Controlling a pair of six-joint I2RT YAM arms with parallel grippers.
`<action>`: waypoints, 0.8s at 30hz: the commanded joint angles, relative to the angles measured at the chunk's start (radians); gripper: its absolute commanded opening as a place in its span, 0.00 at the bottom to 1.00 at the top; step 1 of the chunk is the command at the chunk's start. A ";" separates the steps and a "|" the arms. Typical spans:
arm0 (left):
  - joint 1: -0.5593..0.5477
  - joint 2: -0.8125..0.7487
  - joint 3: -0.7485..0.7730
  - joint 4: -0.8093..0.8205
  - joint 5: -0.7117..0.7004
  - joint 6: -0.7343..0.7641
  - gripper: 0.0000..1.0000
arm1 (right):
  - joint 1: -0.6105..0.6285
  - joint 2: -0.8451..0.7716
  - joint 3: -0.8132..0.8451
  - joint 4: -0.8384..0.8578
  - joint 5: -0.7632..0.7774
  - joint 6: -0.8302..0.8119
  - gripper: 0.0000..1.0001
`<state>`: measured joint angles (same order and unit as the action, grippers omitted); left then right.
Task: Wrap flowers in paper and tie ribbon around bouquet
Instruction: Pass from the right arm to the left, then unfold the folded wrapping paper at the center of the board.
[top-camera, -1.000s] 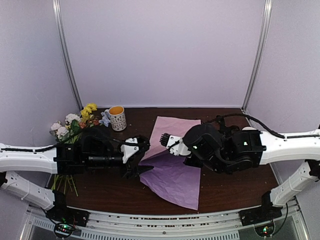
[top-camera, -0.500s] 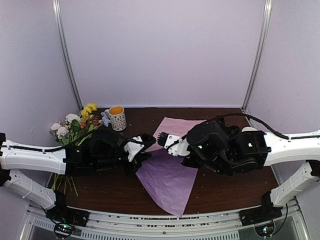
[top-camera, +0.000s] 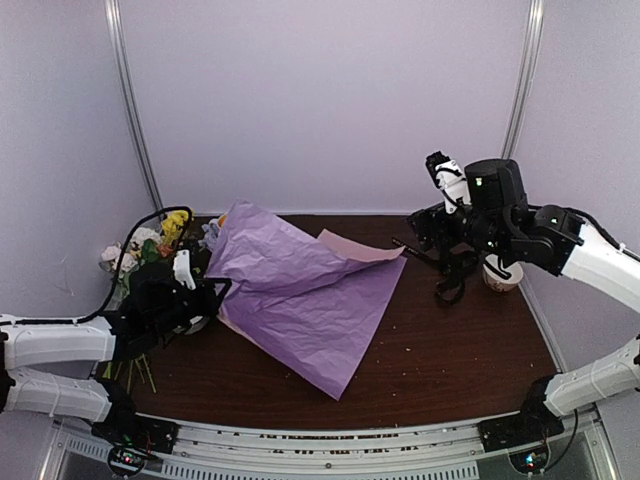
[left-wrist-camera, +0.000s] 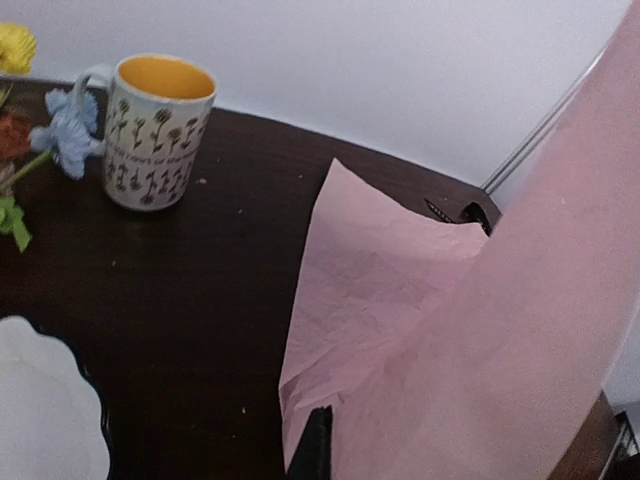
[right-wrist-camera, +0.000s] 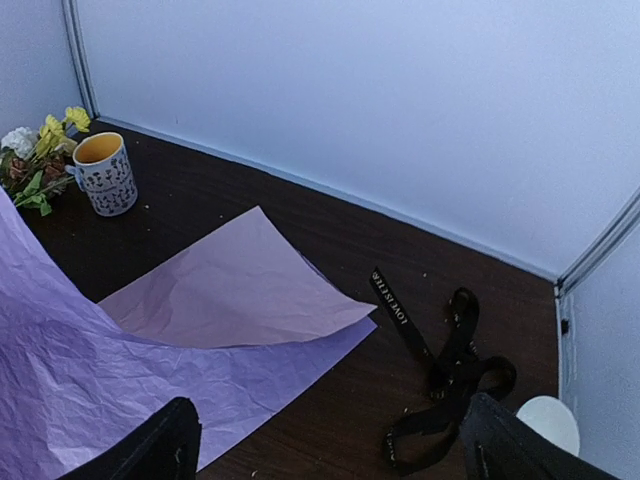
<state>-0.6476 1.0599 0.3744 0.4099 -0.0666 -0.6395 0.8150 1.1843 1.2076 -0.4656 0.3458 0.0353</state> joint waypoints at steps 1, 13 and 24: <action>0.040 -0.028 -0.078 0.140 -0.001 -0.318 0.00 | -0.155 0.066 -0.056 -0.089 -0.227 0.241 0.92; 0.039 -0.098 -0.053 0.029 -0.027 -0.332 0.00 | 0.255 0.186 -0.152 0.105 -0.311 0.099 0.80; 0.039 -0.085 -0.054 0.053 -0.015 -0.333 0.00 | 0.635 0.573 0.092 0.053 -0.134 0.080 1.00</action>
<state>-0.6121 0.9760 0.3004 0.4374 -0.0803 -0.9623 1.4303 1.6684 1.2545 -0.3576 0.1638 0.1184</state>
